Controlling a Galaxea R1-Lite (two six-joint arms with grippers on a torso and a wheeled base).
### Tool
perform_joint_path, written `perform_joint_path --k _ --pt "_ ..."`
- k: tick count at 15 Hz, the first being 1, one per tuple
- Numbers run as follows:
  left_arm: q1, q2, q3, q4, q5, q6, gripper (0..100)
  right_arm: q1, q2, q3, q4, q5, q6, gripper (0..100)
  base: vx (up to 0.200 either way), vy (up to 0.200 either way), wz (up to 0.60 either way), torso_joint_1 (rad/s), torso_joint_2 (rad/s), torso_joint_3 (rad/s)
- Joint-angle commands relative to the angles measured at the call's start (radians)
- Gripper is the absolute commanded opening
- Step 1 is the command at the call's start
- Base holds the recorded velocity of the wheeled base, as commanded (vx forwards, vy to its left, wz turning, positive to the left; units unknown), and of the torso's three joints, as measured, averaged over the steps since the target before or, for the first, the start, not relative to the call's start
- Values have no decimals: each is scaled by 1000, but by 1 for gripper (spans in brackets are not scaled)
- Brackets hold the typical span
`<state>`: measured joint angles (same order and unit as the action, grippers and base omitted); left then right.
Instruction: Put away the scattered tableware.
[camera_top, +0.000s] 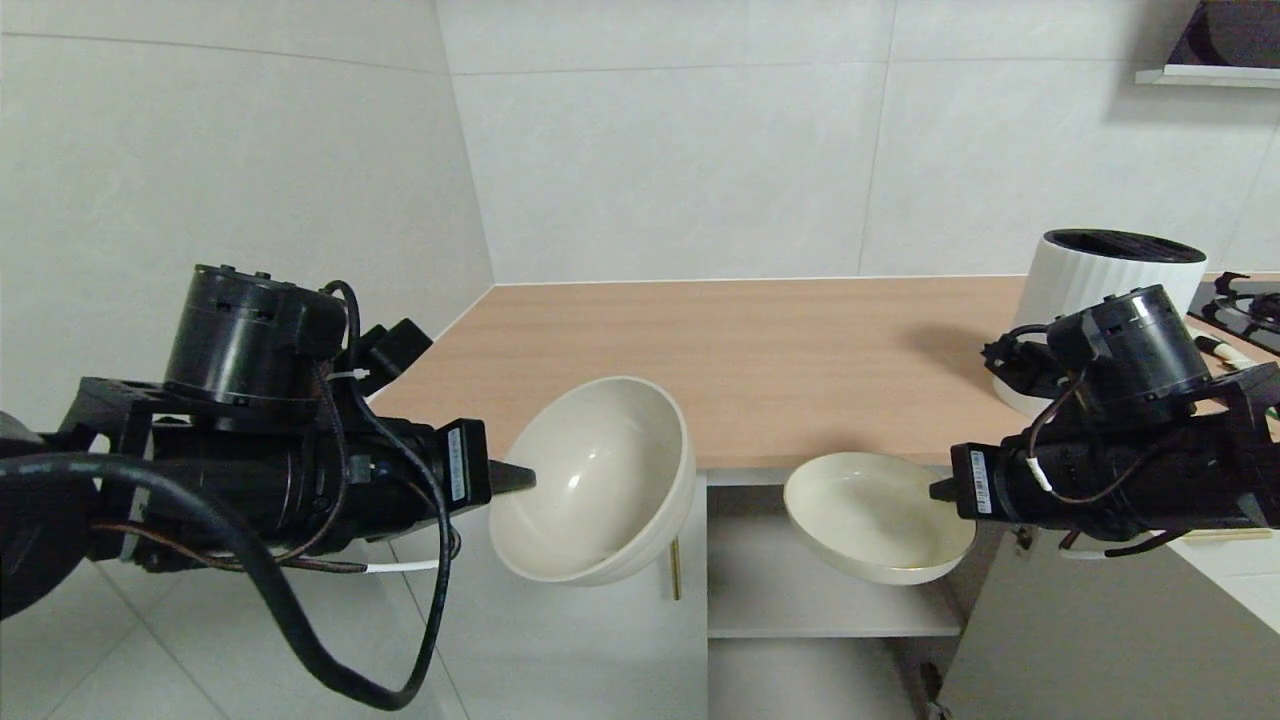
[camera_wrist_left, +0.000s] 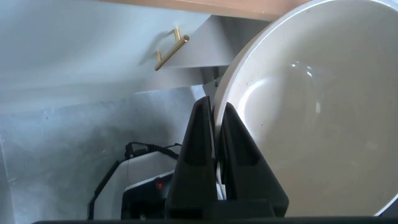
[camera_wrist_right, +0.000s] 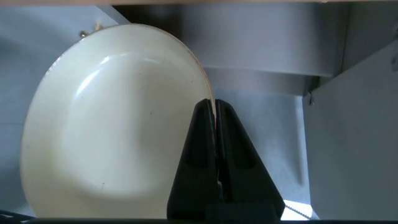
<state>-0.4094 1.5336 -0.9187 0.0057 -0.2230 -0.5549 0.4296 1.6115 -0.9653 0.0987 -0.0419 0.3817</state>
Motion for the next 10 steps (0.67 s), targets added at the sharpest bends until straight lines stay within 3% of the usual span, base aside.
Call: perform_joint_path --k 1,5,10 --pt "0 14 0 0 -1 0 0 -5 18 4 -1 0 0 0 0 0 0 0 0 0" --pt "0 22 -2 0 -1 0 0 -12 25 2 -5 0 -1 0 0 0 0 -12 31 18" --pt "0 26 -2 -1 -1 -2 0 -14 28 5 -30 0 0 0 0 0 0 -158 405 239"
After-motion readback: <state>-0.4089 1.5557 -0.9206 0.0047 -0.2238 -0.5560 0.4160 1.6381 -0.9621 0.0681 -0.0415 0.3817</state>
